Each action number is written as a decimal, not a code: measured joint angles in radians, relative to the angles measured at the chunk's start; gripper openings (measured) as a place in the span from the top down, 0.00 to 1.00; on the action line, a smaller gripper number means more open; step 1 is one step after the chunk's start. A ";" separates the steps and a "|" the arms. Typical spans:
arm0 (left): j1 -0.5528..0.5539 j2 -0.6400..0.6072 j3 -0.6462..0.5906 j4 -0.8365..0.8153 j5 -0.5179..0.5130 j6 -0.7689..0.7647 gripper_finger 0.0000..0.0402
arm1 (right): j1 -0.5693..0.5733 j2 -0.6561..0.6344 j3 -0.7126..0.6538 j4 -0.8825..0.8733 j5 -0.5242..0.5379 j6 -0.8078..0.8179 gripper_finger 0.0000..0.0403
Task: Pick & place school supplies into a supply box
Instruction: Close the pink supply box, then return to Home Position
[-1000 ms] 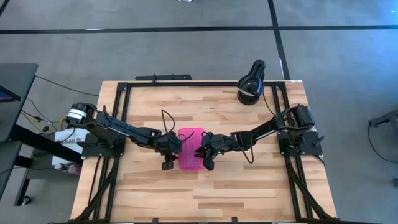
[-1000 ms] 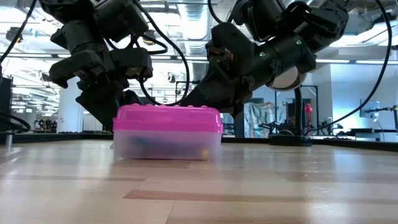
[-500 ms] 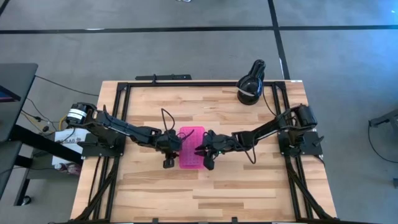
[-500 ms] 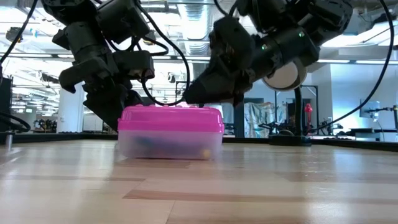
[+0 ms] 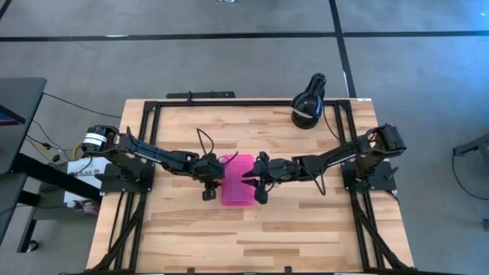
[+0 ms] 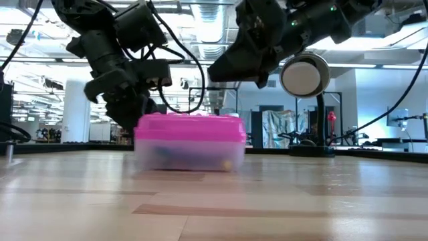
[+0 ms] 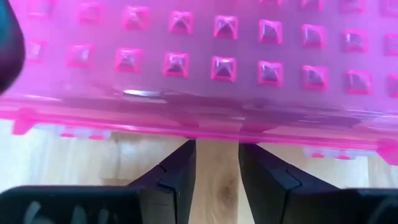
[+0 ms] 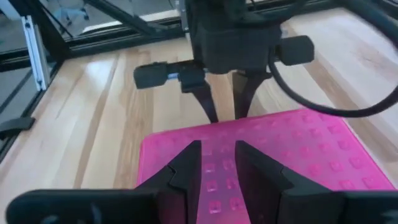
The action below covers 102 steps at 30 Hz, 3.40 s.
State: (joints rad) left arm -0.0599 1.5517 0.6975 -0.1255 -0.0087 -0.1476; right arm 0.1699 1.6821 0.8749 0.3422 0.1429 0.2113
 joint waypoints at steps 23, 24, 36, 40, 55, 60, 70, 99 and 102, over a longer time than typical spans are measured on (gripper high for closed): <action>0.009 -0.152 0.000 0.038 -0.061 0.038 0.72 | 0.014 -0.110 0.002 -0.108 0.017 -0.068 0.77; 0.009 -0.192 0.000 0.048 -0.074 0.054 0.72 | 0.015 -0.130 0.002 -0.106 0.016 -0.087 0.77; 0.004 -0.662 -0.079 0.070 -0.173 0.260 0.72 | -0.020 -0.476 -0.125 -0.232 0.020 -0.180 0.77; -0.026 -0.811 -0.190 0.099 -0.186 0.199 0.72 | -0.007 -0.617 -0.223 -0.231 0.021 -0.164 0.77; -0.130 -1.196 -0.418 0.186 -0.346 0.175 0.72 | -0.005 -1.001 -0.521 -0.103 0.076 -0.116 0.77; -0.141 -1.288 -0.458 0.185 -0.339 0.182 0.72 | 0.011 -1.099 -0.630 -0.004 0.123 -0.106 0.77; -0.148 -1.493 -0.526 0.170 -0.302 0.216 0.72 | -0.102 -1.233 -0.719 -0.008 -0.010 -0.057 0.77; -0.147 -1.550 -0.540 0.000 -0.215 0.155 0.72 | -0.059 -1.579 -0.866 -0.236 0.112 0.048 0.77; -0.147 -1.550 -0.540 -0.039 -0.212 0.146 0.72 | -0.060 -1.600 -0.866 -0.287 0.119 0.051 0.77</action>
State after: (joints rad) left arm -0.2070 0.0017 0.1577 -0.1649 -0.2205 -0.0012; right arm 0.1097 0.0819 0.0090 0.0550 0.2623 0.2619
